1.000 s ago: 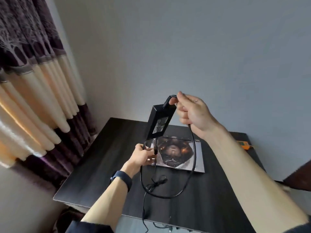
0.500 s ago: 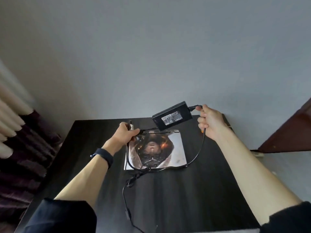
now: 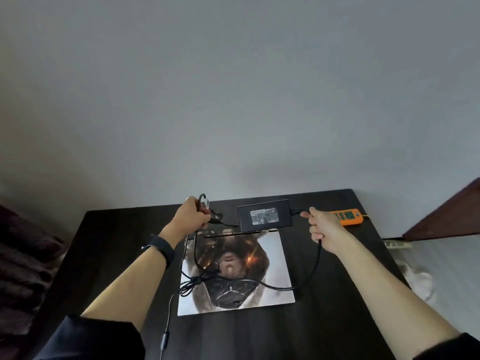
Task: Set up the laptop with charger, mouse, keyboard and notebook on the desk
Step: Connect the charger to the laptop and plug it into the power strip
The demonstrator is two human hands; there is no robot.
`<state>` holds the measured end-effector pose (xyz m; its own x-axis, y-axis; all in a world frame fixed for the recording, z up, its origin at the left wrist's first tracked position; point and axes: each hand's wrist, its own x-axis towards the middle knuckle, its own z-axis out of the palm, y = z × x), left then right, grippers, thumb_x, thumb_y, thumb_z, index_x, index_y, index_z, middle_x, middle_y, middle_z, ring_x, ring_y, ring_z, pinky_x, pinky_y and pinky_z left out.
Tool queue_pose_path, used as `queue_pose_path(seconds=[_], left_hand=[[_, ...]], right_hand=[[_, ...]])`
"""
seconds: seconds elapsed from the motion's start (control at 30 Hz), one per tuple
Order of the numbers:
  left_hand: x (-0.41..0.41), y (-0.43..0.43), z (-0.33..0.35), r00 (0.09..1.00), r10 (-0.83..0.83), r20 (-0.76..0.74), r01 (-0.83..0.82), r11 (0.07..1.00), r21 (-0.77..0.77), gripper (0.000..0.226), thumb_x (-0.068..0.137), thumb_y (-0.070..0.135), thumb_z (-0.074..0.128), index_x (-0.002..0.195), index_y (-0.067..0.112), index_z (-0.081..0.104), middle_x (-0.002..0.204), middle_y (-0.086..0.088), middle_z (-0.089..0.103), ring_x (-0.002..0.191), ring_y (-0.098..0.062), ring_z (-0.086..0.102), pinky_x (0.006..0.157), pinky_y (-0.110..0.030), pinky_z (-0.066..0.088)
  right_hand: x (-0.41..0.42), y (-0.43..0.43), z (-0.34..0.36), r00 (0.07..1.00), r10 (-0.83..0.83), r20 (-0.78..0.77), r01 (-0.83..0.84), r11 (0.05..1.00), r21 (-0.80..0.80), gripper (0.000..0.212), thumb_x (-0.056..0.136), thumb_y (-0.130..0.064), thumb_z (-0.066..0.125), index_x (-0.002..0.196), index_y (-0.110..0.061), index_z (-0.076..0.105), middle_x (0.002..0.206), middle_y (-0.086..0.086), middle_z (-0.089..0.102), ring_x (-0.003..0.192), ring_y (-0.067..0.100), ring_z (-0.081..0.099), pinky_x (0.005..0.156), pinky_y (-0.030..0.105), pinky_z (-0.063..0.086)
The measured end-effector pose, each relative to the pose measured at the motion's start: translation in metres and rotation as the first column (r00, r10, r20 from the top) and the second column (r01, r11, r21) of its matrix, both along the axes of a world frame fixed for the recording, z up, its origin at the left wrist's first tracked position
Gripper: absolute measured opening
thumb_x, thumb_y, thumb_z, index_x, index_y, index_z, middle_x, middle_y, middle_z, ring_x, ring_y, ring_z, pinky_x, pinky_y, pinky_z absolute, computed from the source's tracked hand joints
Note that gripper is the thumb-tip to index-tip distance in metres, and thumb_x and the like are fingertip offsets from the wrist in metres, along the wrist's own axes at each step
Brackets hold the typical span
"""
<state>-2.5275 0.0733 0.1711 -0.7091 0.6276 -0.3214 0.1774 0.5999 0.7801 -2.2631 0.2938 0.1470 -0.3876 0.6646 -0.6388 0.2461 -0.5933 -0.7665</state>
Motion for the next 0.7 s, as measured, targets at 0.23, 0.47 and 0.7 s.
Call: queue_pose_path(seconds=[0.23,0.47,0.7], left_hand=[[-0.012,0.044,-0.033,0.966,-0.255,-0.038,0.226,0.909,-0.350,0.023,0.086,0.019,0.067,0.083,0.014,0.045,0.076,-0.001,0.052,0.067,-0.016,0.047,0.060,-0.029,0.037],[-0.031,0.089,-0.069,0.997,-0.050,-0.061,0.031,0.958,-0.285,0.023,0.083,0.017,0.068,0.083,0.015,0.045,0.077,-0.002,0.055,0.067,-0.016,0.049,0.060,-0.030,0.040],[-0.032,0.134,-0.124,0.981,0.137,-0.139,-0.166,0.959,-0.232,0.018,0.090,0.017,0.062,0.090,0.010,0.045,0.077,-0.002,0.057,0.068,-0.017,0.051,0.066,-0.032,0.041]], right_hand=[[-0.020,0.042,-0.025,0.970,0.104,0.219,-0.133,0.983,0.124,0.040,0.096,-0.050,0.058,0.096,-0.014,0.075,0.072,-0.003,0.052,0.043,0.006,0.023,0.036,0.020,0.020],[-0.041,0.113,-0.065,0.950,0.186,0.252,-0.213,0.973,0.086,0.032,0.096,-0.040,0.064,0.095,-0.011,0.078,0.109,0.004,0.065,0.044,0.006,0.029,0.037,0.019,0.025],[-0.073,0.161,-0.137,0.912,0.280,0.300,-0.270,0.960,-0.074,0.028,0.103,-0.029,0.053,0.101,-0.008,0.072,0.075,0.001,0.047,0.045,0.008,0.024,0.034,0.019,0.023]])
